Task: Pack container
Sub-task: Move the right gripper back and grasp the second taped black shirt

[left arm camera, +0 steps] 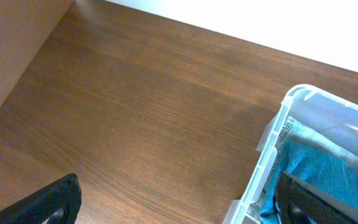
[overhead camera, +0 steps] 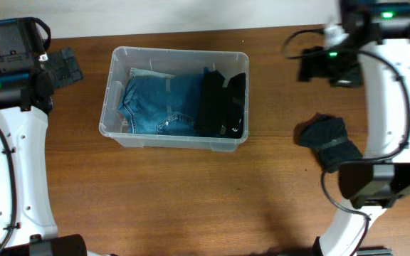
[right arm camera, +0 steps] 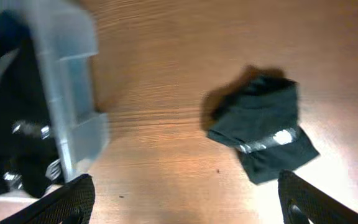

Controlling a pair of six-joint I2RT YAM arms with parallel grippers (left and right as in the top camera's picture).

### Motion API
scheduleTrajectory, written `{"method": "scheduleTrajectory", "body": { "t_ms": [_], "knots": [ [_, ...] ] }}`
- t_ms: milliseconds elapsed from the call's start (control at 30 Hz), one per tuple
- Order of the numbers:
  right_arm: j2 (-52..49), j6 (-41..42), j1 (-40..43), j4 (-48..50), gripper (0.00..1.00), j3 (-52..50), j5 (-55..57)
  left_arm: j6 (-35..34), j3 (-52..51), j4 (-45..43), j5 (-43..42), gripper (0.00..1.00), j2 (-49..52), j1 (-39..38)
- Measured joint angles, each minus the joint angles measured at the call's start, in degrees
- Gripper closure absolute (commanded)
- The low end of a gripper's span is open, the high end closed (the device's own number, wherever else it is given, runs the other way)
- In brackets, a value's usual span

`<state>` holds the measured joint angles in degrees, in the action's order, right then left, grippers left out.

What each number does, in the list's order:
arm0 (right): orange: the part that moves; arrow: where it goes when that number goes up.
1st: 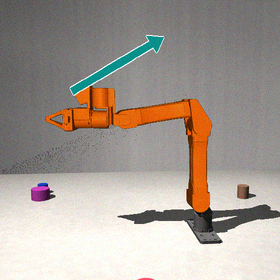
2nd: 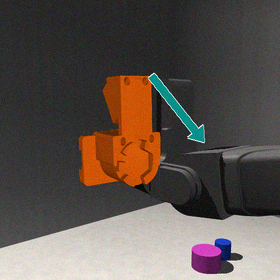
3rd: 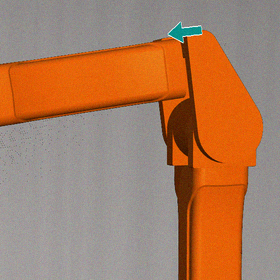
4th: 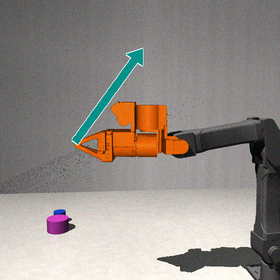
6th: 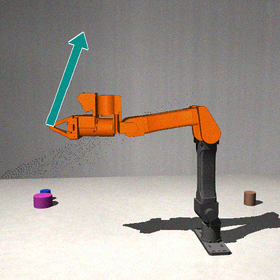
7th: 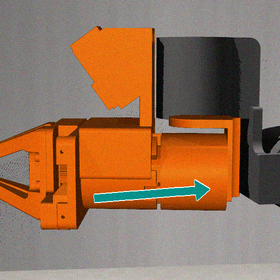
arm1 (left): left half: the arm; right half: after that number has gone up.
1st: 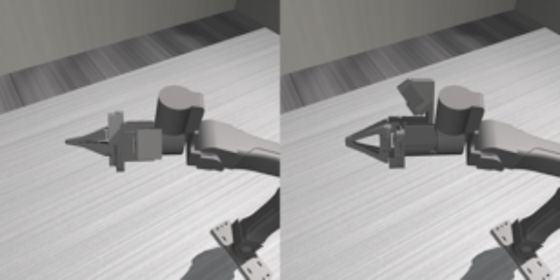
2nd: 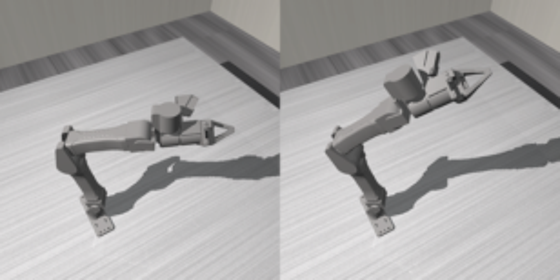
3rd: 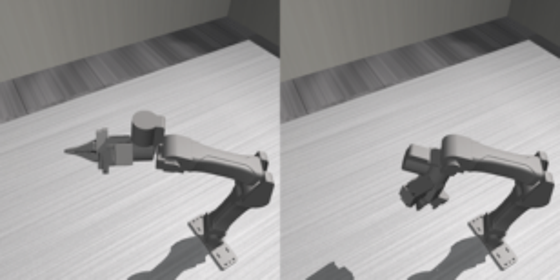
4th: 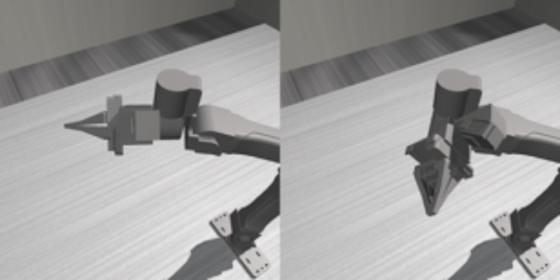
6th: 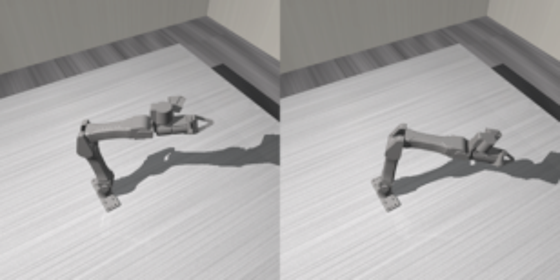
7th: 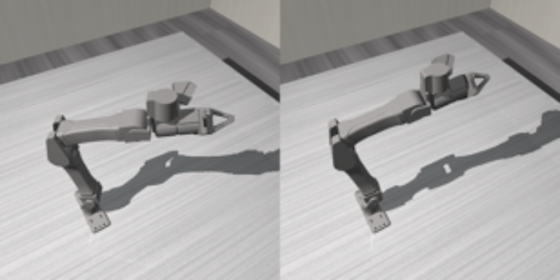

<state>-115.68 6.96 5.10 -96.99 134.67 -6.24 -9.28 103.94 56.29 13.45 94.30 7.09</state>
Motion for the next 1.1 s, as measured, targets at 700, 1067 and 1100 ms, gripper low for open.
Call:
{"method": "scheduleTrajectory", "body": {
  "t_ms": [700, 1067, 1100],
  "knots": [
    [3.7, 6.8, 22.1, 21.7, 0.14, -44.8, -1.0, 0.0, 0.0, 0.1, -2.6, 0.01, 0.0, 0.0],
    [3.7, 12.8, 22.1, 34.6, 0.19, -57.0, -1.6, 0.0, 0.0, 0.0, -2.6, 0.01, 1.8, 0.0],
    [3.7, 13.2, 22.1, 36.3, 0.21, -58.1, -1.5, 0.0, 0.0, 0.0, -2.6, 0.01, 1.9, 0.0]
  ]
}}
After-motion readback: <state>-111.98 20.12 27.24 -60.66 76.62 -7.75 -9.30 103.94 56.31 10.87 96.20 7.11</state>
